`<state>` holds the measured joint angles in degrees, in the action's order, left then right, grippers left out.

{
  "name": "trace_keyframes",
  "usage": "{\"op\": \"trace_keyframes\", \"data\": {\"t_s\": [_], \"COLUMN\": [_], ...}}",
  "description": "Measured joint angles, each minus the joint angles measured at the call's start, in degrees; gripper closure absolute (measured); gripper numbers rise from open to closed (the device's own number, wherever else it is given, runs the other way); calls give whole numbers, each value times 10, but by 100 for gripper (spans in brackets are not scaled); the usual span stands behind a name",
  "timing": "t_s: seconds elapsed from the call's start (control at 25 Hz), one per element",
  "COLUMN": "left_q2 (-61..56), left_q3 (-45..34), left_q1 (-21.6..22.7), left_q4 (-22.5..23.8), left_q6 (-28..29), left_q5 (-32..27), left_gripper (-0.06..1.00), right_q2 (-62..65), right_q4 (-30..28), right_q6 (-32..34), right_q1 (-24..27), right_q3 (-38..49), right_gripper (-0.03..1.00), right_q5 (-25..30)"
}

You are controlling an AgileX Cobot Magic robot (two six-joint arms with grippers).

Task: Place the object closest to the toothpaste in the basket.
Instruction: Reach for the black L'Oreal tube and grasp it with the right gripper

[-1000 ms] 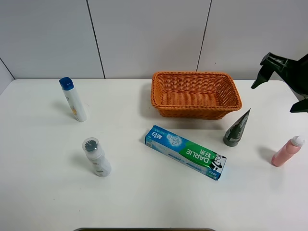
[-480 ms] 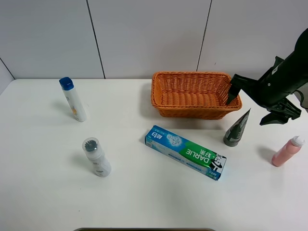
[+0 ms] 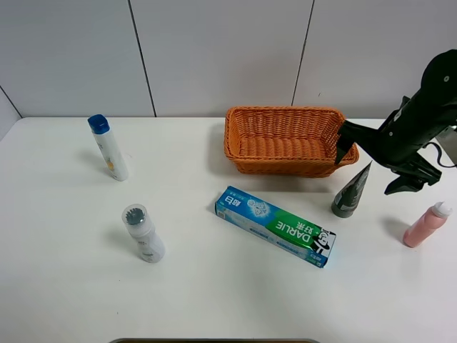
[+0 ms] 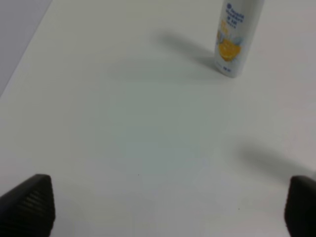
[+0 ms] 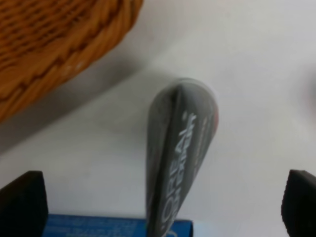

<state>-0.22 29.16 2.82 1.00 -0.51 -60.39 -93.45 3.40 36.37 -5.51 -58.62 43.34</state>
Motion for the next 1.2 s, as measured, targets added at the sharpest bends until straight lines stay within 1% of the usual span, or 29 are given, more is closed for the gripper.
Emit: {"op": "trace_keyframes", "data": {"t_s": [0.24,0.48,0.8,1.08,1.16,1.2], "left_q2": [0,0,0,0,0,0], "left_q3": [0,0,0,0,0,0], "left_q1": [0,0,0,0,0,0], "left_q4": [0,0,0,0,0,0], "left_q6": [0,0,0,0,0,0], "left_q5": [0,0,0,0,0,0], "left_gripper": [0,0,0,0,0,0], "right_q2": [-43,-78,-108,-115,-115,-115], "right_q4": [-9,-17,-18,-17,-17,-17], "right_q6": [1,4,4,4,4,4], "right_q1": [0,2,5,5,5,5], "right_q3": [0,0,0,0,0,0], "right_gripper": [-1,-1,-1,-1,2,5], "right_q5": [-2,-25,-43,-47,-48,-48]}}
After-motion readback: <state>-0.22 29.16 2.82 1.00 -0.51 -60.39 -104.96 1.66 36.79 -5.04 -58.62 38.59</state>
